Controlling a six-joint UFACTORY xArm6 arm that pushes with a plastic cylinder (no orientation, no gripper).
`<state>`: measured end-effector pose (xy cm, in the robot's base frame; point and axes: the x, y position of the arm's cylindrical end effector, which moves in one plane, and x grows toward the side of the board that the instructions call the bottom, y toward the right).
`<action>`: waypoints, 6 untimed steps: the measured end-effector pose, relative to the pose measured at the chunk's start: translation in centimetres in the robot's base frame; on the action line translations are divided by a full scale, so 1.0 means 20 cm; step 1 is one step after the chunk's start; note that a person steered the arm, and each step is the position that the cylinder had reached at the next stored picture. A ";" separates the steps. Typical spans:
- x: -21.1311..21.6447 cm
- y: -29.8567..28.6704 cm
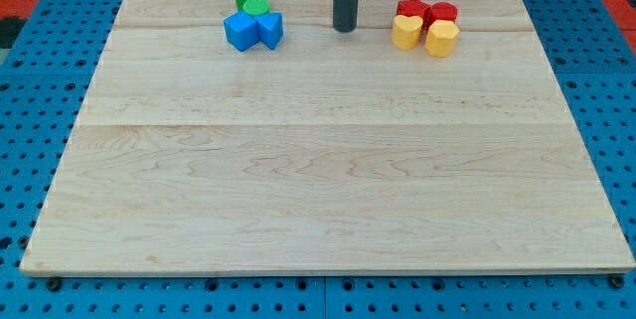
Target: Point your arm at the top left side of red star
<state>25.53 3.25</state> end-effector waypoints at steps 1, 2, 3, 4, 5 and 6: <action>-0.11 0.01; -0.13 0.03; -0.14 0.04; -0.16 0.08; -0.18 0.13; -0.19 0.16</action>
